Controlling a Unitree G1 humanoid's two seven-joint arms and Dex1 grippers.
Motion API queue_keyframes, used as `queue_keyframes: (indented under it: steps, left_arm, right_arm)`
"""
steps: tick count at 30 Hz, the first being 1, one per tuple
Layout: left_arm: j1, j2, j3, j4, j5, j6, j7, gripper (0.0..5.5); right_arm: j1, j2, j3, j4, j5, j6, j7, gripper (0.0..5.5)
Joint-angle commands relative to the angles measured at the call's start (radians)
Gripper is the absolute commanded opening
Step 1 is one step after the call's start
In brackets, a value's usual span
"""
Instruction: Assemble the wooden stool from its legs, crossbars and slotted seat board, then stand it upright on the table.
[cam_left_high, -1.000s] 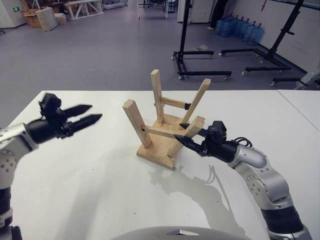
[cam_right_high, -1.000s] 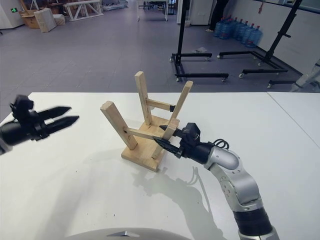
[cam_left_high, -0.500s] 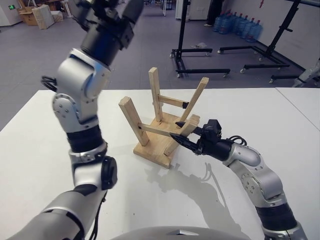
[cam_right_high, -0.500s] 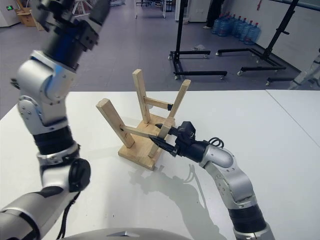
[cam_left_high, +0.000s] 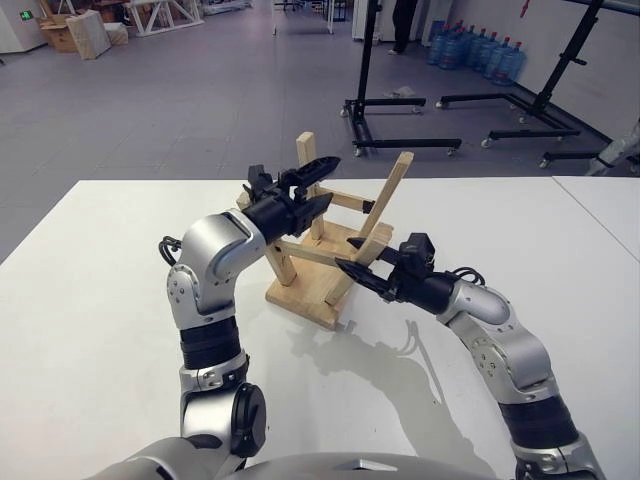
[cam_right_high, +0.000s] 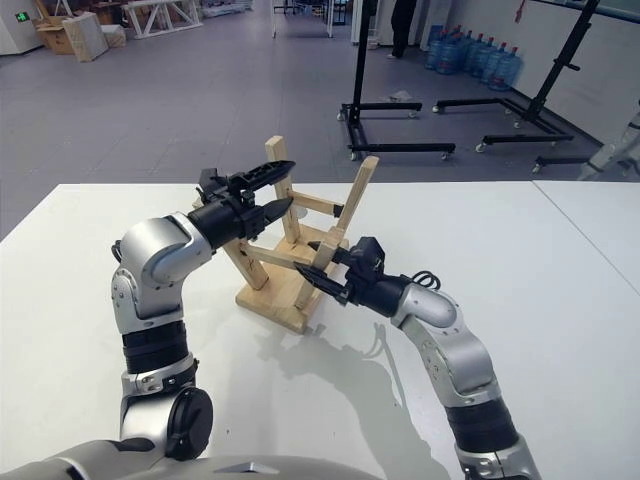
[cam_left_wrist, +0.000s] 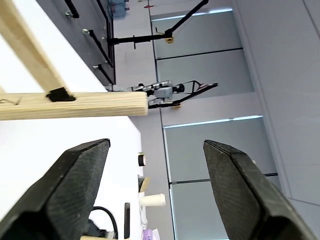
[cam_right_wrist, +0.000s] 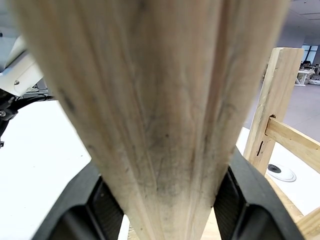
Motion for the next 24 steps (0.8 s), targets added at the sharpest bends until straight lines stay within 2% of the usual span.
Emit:
queue_keyframes:
  steps: [1,11,13,19,24]
  left_arm:
    - [0.019,-0.086,0.028,-0.001,0.004,0.024,0.046,3.39]
    - [0.005,-0.062,0.075,0.054,0.005,0.052,0.025,3.39]
    - [0.069,-0.045,0.056,0.096,0.005,0.089,-0.01,3.39]
    - [0.26,0.101,-0.055,0.27,0.014,0.189,-0.153,3.39]
    - [0.24,0.181,-0.088,0.271,0.012,0.14,-0.239,3.39]
  right_arm:
    - [-0.024,0.012,0.01,0.017,-0.026,0.005,-0.017,2.07]
    - [-0.058,0.043,0.02,0.024,-0.043,0.017,-0.038,2.07]
    - [-0.06,0.046,0.021,0.026,-0.046,0.019,-0.039,2.07]
    - [-0.06,0.051,0.025,0.025,-0.049,0.028,-0.042,2.07]
    - [-0.05,0.051,0.028,0.028,-0.061,0.027,-0.037,2.07]
